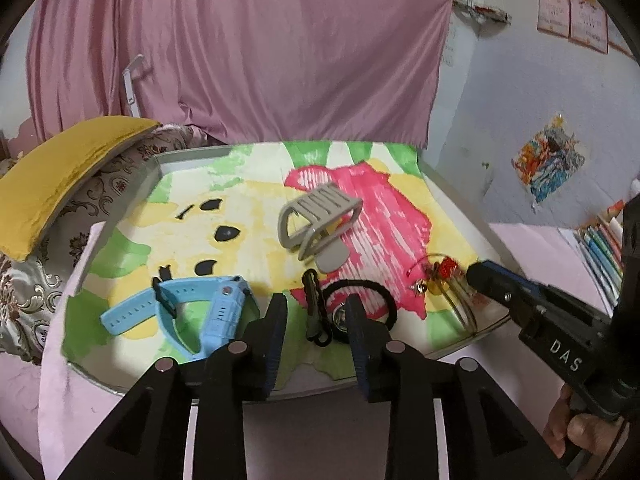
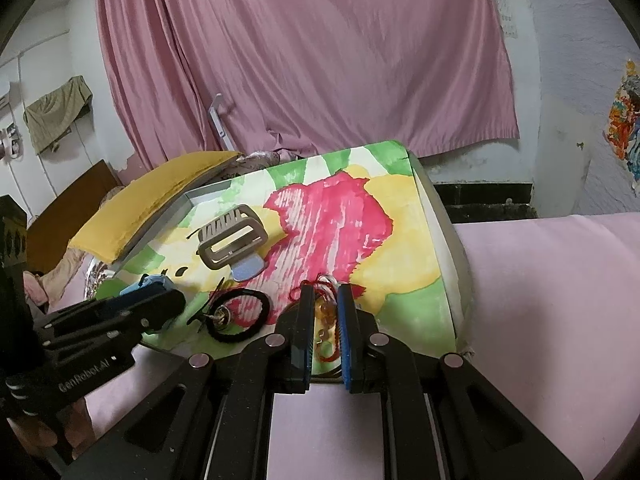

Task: Organize jewelry
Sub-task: 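Open both tools over the tray and pull them back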

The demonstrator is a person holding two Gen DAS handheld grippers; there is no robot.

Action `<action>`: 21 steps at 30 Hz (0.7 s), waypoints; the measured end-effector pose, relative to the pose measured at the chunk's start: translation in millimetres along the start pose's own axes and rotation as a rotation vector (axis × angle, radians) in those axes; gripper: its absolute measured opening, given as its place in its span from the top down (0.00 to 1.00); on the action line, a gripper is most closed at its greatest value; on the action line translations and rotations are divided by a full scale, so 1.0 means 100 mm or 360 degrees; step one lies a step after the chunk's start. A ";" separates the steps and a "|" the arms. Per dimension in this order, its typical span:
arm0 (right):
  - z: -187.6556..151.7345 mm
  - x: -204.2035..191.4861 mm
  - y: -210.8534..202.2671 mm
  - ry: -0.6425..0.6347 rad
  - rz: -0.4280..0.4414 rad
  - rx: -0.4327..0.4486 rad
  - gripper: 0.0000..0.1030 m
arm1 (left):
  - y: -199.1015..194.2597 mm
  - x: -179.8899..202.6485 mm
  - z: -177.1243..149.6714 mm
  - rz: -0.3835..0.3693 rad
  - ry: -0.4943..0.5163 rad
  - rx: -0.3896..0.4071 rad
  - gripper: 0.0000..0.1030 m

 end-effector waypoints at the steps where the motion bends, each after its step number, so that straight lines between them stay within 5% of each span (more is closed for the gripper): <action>1: 0.00 0.01 -0.02 -0.0001 0.0000 0.0006 0.90 | -0.03 -0.01 0.01 0.0003 -0.0005 0.0018 0.72; 6: 0.04 0.00 -0.17 -0.0023 -0.0018 0.0073 0.89 | -0.18 -0.05 0.07 0.0014 -0.0030 0.0101 0.69; 10: 0.09 -0.02 -0.29 -0.0043 -0.0036 0.0133 0.69 | -0.31 -0.07 0.12 0.0013 -0.0053 0.0181 0.53; 15: 0.12 -0.02 -0.40 -0.0053 -0.0045 0.0174 0.66 | -0.45 -0.10 0.17 0.0015 -0.0064 0.0268 0.48; 21: 0.14 -0.03 -0.60 -0.0074 -0.0069 0.0258 0.48 | -0.64 -0.19 0.16 -0.0005 -0.0086 0.0376 0.28</action>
Point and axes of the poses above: each gripper's, at about its wrist camera, not at the fingertips, and y roughly the way its jaws point, x to its right, z to its top, the point moved 9 cm from there along y, roughly the way its jaws point, and after that the axes turned 11 degrees about -y, right-handed, at the moved point
